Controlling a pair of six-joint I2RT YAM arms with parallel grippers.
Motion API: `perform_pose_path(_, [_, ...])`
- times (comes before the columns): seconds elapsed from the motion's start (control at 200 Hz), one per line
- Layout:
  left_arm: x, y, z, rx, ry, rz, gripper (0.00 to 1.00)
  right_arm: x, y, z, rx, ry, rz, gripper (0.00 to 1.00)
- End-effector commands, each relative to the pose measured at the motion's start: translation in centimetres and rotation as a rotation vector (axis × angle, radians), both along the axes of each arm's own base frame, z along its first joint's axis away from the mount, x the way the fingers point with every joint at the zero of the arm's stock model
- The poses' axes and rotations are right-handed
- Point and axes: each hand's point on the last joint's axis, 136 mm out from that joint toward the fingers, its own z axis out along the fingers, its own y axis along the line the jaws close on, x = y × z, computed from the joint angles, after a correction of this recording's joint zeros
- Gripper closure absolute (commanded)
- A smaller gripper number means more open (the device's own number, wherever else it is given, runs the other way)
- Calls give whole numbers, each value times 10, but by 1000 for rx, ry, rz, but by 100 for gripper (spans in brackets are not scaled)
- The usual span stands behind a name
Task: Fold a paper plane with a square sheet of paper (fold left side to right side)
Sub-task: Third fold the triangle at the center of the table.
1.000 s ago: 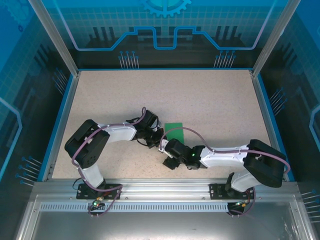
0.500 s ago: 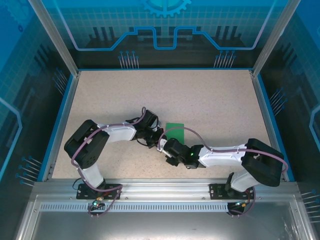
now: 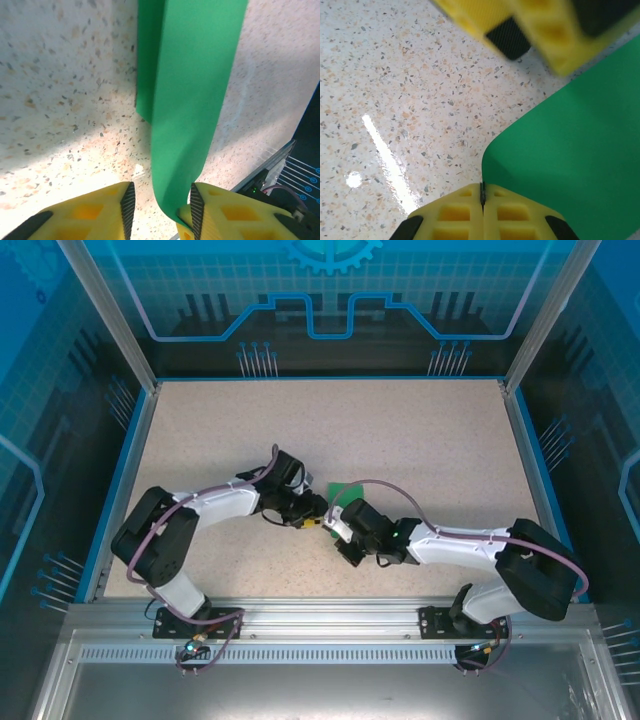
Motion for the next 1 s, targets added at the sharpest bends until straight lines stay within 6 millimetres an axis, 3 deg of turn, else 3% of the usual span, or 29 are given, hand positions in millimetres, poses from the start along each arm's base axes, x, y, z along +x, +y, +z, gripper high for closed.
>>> perform_pose_path(0.0, [11,6,22,17,-67,-24,62,-11,3,-1,46,89,17,100])
perform_pose_path(0.2, [36,-15,20,-10,-86,-82,84,-11,7,0,78,137,13,100])
perform_pose_path(0.445, [62,-47,-5,-6,-59,-156,88,-10,8,-5,71,164,-2,100])
perform_pose_path(0.715, [58,-55,-48,57,10,-208,92,-7,6,-8,80,207,-29,100])
perform_pose_path(0.995, [48,-48,-74,112,50,-225,95,6,-7,-8,118,269,-121,100])
